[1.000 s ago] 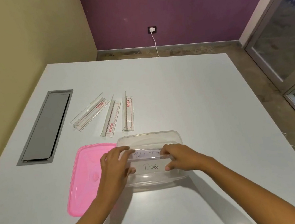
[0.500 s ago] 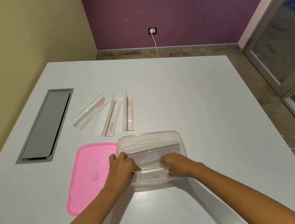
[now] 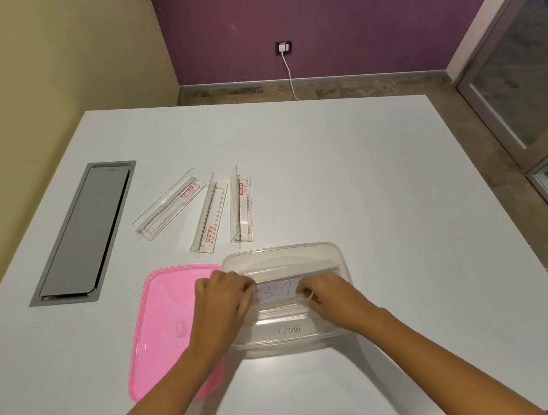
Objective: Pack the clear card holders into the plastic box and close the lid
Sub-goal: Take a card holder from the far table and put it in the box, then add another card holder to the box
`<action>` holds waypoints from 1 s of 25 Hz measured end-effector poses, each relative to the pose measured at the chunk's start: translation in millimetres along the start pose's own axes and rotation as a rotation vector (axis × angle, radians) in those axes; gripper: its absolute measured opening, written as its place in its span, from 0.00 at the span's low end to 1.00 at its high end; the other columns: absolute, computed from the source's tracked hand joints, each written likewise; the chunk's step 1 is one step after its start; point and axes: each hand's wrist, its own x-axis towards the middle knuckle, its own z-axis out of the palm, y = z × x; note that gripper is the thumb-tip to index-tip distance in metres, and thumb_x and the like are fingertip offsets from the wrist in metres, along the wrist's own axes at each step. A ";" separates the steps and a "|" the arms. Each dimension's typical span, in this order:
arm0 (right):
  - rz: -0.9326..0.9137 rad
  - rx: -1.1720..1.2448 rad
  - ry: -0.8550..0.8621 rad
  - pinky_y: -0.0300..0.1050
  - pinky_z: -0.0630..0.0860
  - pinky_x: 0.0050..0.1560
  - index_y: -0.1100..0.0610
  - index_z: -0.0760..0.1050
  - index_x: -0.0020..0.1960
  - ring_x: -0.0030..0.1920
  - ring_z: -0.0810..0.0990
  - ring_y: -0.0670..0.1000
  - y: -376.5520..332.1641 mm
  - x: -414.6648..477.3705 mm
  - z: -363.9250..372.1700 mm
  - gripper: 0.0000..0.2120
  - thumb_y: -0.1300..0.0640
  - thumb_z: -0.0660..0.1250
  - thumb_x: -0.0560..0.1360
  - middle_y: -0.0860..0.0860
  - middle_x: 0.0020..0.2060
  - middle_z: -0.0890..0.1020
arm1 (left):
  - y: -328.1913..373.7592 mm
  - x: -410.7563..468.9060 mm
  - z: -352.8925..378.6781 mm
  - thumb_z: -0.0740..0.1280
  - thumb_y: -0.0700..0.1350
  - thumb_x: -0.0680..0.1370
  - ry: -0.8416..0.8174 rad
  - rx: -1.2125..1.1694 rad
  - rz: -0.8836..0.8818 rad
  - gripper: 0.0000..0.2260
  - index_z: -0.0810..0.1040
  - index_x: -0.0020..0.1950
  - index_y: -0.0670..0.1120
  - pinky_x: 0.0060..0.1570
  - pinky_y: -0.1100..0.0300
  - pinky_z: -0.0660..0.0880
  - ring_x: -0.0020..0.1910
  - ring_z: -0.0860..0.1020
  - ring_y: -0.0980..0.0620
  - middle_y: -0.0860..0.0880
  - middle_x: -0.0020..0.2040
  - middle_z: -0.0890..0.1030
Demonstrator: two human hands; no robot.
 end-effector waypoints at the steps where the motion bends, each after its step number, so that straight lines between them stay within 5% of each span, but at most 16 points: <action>1: 0.002 0.050 0.071 0.50 0.78 0.53 0.57 0.78 0.57 0.52 0.80 0.52 -2.4 0.9 -3.2 0.10 0.60 0.62 0.78 0.53 0.52 0.83 | -4.9 7.7 -1.6 0.64 0.48 0.78 0.086 -0.077 -0.100 0.04 0.75 0.42 0.53 0.45 0.57 0.62 0.41 0.72 0.54 0.57 0.37 0.77; 5: 0.041 0.172 0.196 0.46 0.78 0.50 0.56 0.79 0.52 0.47 0.80 0.49 -6.7 5.6 -11.9 0.08 0.61 0.62 0.77 0.50 0.46 0.84 | -39.2 53.6 0.9 0.66 0.43 0.77 0.235 -0.257 -0.462 0.05 0.72 0.50 0.43 0.46 0.48 0.72 0.44 0.75 0.44 0.45 0.43 0.78; 10: 0.062 0.173 0.165 0.48 0.78 0.49 0.55 0.79 0.48 0.45 0.79 0.48 -7.7 13.9 -13.4 0.10 0.63 0.60 0.77 0.48 0.43 0.83 | -69.4 107.0 10.1 0.64 0.45 0.79 -0.056 0.111 -0.570 0.15 0.71 0.59 0.35 0.53 0.45 0.74 0.54 0.75 0.37 0.36 0.56 0.76; 18: 0.064 0.250 0.234 0.43 0.77 0.47 0.54 0.79 0.51 0.41 0.77 0.45 -7.8 25.8 -20.6 0.08 0.61 0.62 0.77 0.47 0.44 0.83 | -79.1 135.2 8.8 0.62 0.26 0.73 -0.142 0.081 -0.616 0.06 0.77 0.45 0.30 0.37 0.53 0.75 0.43 0.81 0.36 0.33 0.44 0.81; 22: 0.046 0.304 0.319 0.41 0.77 0.45 0.54 0.80 0.49 0.38 0.77 0.43 -13.6 32.1 -26.3 0.08 0.62 0.63 0.77 0.47 0.41 0.83 | -90.3 136.4 -6.2 0.60 0.34 0.78 -0.113 -0.254 -0.835 0.07 0.77 0.47 0.33 0.47 0.49 0.79 0.49 0.80 0.36 0.36 0.45 0.81; 25: 0.047 0.368 0.381 0.42 0.78 0.45 0.54 0.80 0.49 0.40 0.79 0.45 -20.0 37.4 -31.4 0.08 0.62 0.64 0.77 0.47 0.43 0.83 | -79.9 132.1 -22.5 0.60 0.34 0.78 -0.094 -0.508 -0.970 0.12 0.75 0.35 0.38 0.33 0.57 0.76 0.35 0.82 0.43 0.44 0.29 0.79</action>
